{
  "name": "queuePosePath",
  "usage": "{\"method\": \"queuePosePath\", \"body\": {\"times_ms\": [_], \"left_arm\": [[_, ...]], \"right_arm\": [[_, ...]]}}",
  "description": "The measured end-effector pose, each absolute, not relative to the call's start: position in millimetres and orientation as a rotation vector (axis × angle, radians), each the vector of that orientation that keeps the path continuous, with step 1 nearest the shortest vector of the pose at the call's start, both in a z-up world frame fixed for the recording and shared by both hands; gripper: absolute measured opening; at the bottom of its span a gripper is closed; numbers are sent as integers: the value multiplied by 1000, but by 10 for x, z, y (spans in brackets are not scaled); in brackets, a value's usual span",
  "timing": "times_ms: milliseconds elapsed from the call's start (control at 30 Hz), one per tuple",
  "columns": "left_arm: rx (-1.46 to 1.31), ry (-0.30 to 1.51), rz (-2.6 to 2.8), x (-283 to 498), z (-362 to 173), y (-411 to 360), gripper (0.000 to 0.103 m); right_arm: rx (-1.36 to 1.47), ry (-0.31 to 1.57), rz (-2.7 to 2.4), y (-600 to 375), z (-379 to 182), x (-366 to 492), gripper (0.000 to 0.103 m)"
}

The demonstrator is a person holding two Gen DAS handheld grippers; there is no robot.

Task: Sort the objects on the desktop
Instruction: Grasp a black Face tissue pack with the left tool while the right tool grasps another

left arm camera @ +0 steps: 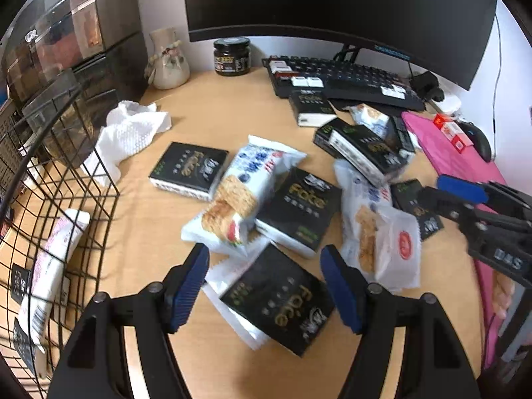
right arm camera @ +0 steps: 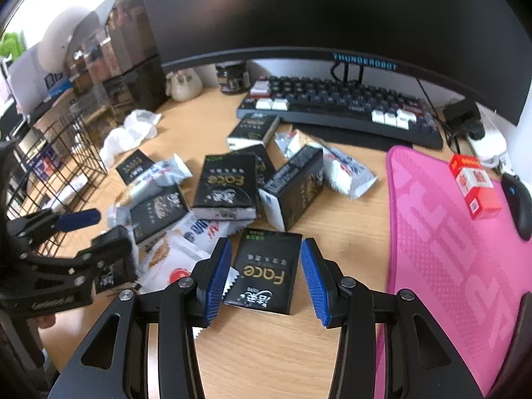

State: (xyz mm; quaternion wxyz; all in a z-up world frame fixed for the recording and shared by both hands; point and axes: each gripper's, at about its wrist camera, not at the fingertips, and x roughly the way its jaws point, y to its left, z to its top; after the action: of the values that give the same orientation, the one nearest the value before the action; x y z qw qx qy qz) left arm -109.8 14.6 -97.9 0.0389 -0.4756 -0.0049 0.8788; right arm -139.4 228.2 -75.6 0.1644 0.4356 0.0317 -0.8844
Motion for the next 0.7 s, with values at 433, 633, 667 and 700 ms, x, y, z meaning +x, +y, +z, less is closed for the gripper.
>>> {"method": "queuePosePath", "body": {"times_ms": [433, 633, 667, 700], "left_arm": [[-1487, 32, 2654, -1073, -1112, 193, 70], [-1475, 47, 2643, -1015, -1071, 175, 65], [-1482, 38, 2639, -1007, -1073, 169, 65], [-1486, 18, 2643, -996, -1071, 154, 66]], "right_arm": [[1276, 74, -2495, 2207, -934, -1434, 54], [1313, 99, -2497, 2176, -1052, -1473, 55], [1308, 108, -2503, 2168, -1052, -1471, 55], [1307, 111, -2505, 2165, -1052, -1471, 56]]}}
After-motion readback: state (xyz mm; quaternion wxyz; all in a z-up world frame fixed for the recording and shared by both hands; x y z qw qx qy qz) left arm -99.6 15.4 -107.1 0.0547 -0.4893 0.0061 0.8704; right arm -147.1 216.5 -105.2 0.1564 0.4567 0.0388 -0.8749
